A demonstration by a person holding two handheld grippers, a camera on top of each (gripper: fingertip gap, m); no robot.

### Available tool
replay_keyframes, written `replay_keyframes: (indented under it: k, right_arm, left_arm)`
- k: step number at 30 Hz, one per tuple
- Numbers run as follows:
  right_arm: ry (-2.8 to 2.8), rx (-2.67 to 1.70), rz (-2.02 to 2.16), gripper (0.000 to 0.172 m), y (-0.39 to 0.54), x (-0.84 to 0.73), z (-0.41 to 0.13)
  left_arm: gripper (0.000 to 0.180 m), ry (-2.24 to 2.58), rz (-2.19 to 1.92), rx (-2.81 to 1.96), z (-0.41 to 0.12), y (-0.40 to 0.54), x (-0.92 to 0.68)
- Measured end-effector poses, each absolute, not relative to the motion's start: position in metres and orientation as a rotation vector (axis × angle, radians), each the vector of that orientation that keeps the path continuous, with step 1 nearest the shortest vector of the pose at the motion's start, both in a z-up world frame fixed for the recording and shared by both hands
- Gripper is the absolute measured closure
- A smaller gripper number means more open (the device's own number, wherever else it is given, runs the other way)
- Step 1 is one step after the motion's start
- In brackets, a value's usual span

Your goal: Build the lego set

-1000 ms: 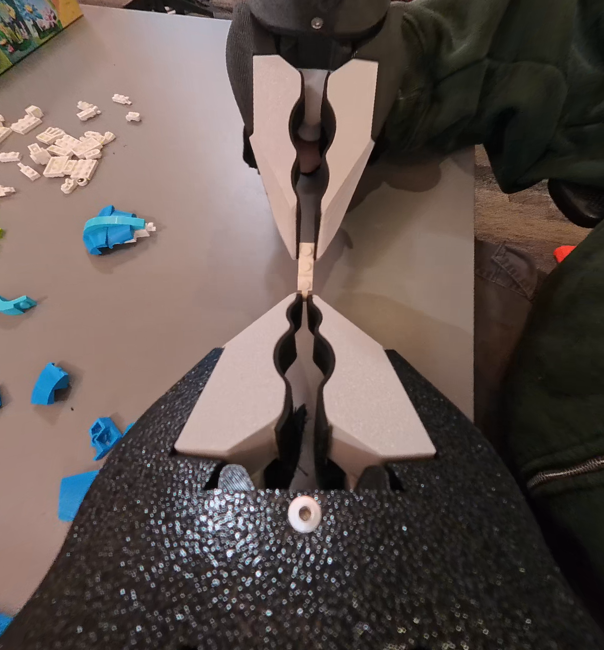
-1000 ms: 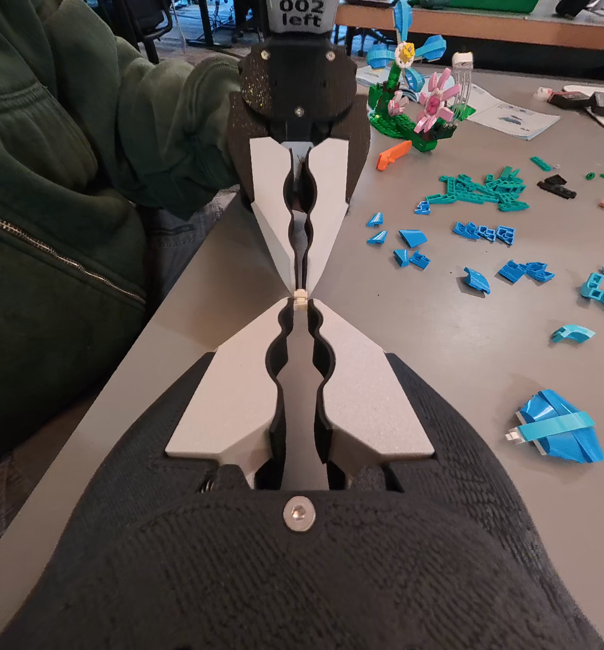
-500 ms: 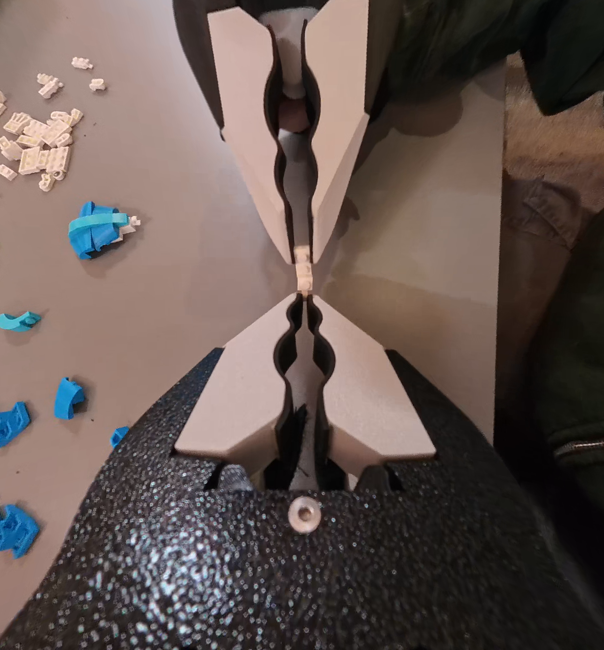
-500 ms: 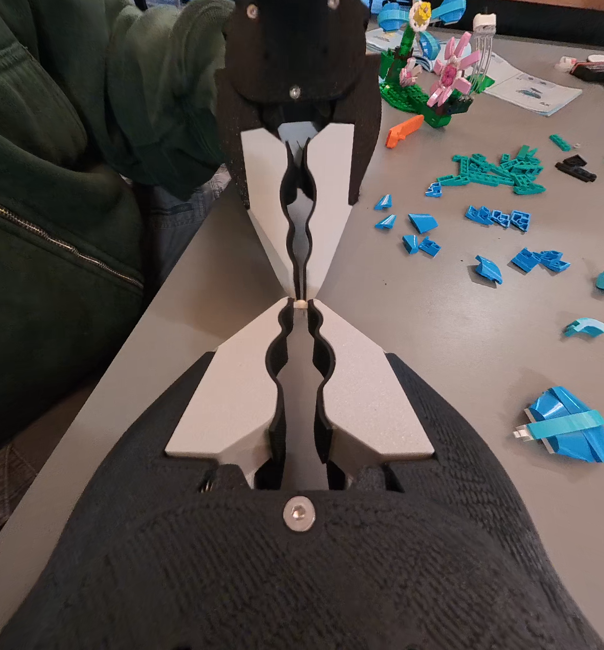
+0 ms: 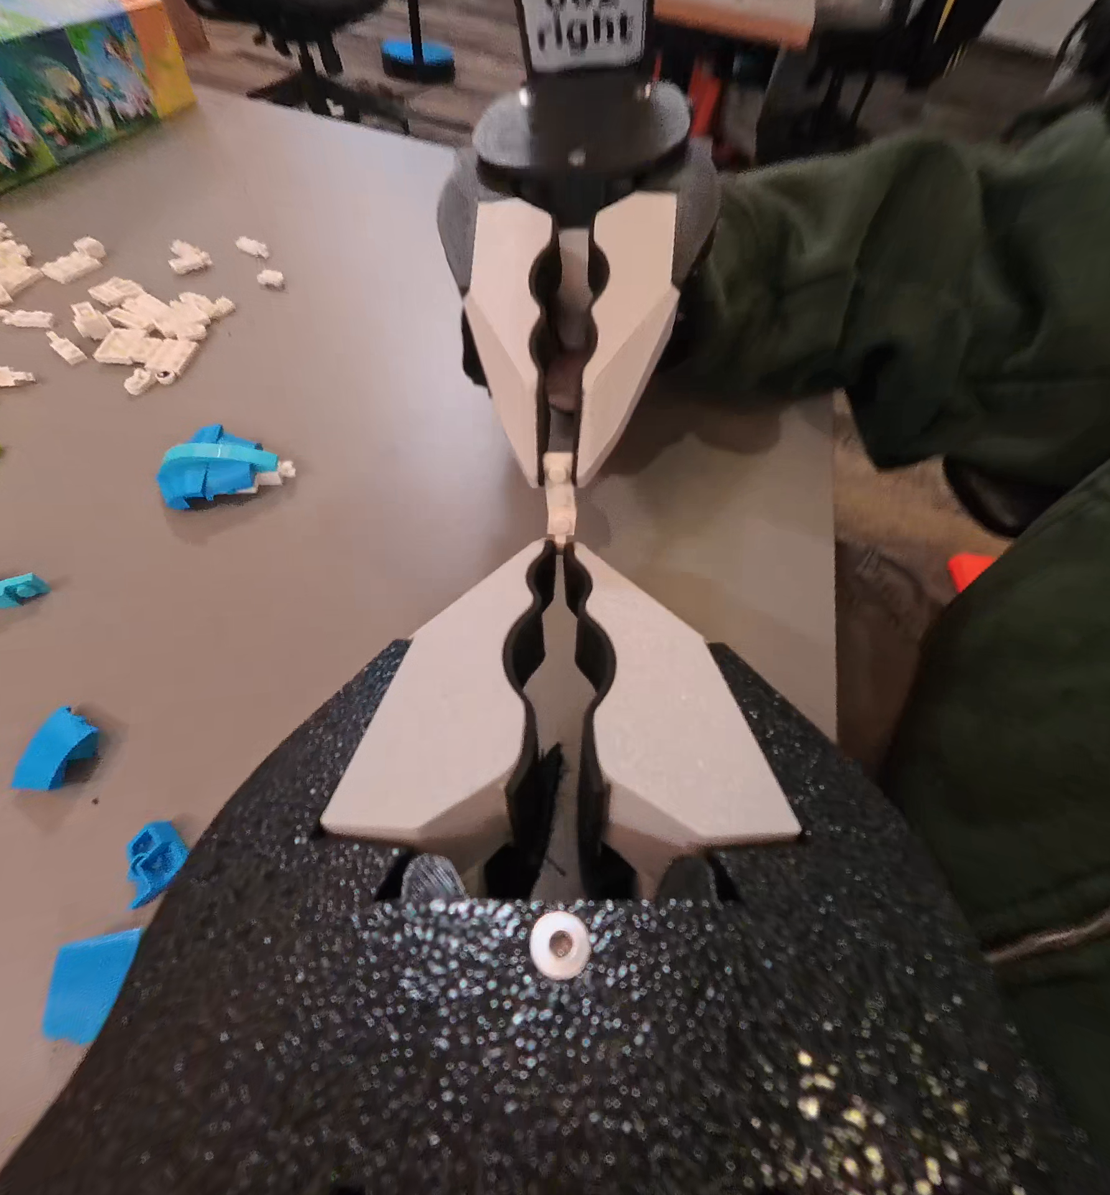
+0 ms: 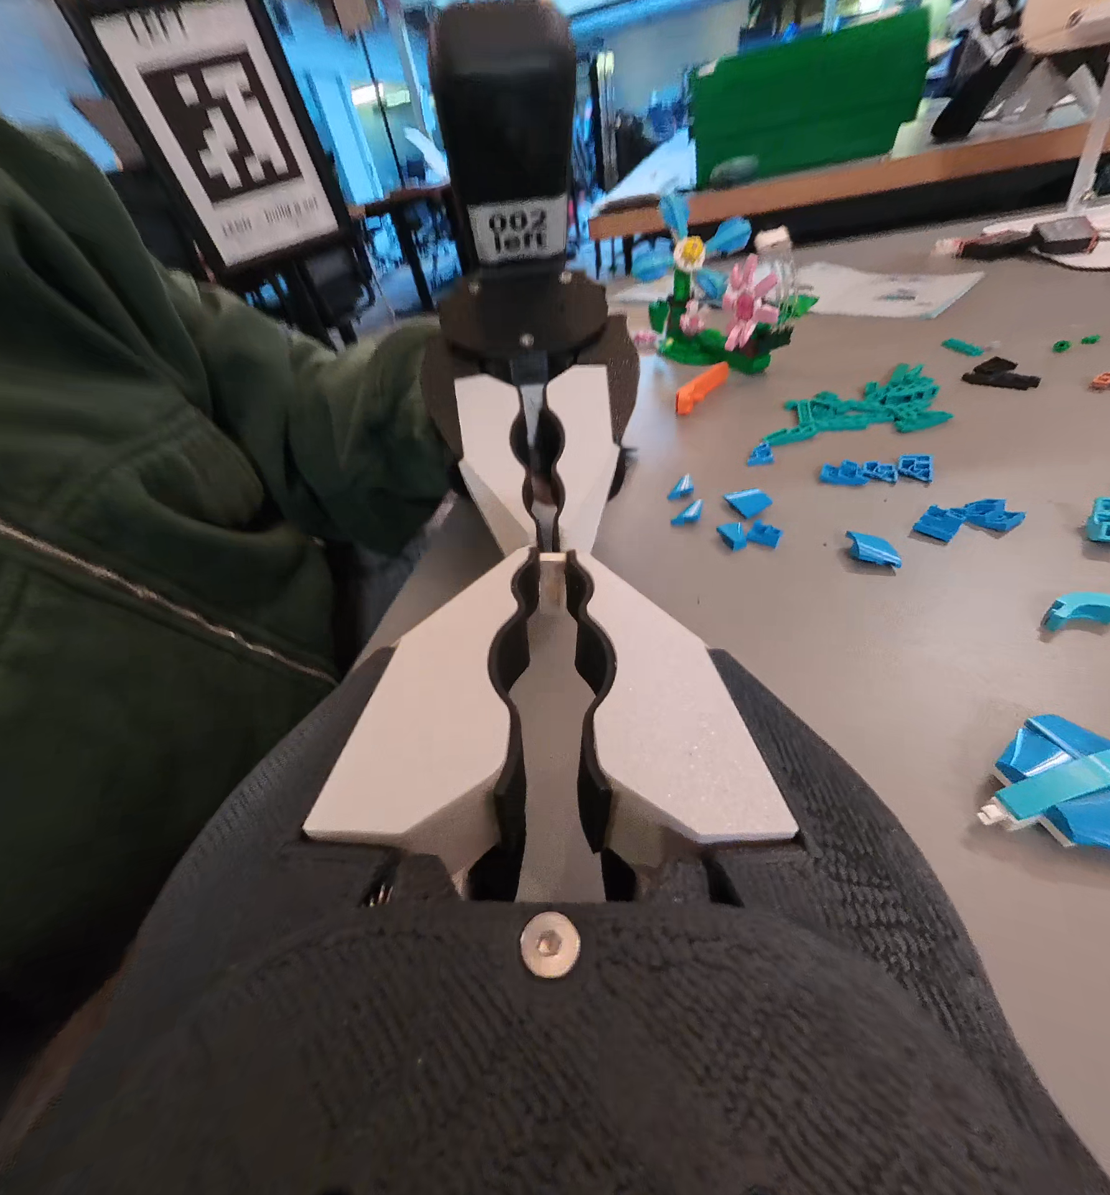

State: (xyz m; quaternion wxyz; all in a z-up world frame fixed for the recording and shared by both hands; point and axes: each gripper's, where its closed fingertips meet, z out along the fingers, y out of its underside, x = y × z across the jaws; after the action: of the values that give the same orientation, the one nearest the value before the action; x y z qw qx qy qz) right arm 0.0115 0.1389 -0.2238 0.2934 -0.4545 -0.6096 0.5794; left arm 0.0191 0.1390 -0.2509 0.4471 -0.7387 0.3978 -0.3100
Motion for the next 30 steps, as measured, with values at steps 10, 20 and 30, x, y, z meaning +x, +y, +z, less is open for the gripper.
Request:
replay_keyframes:
  k: [10,20,30]
  right_arm:
    - [-1.195,-1.192,1.825,0.165,0.167,0.018,-0.179]
    - [-0.823,-1.099,1.888,0.165,0.205,0.039,-0.149]
    - [-0.741,-1.128,1.822,0.165,0.236,0.054,-0.15]
  left_arm:
    - [0.18,0.594,-1.081,-1.556,-0.195,0.164,0.026]
    - [0.18,0.453,-1.129,-1.421,-0.17,0.199,0.041]
    - [0.18,0.495,-1.31,-1.434,-0.174,0.23,0.061]
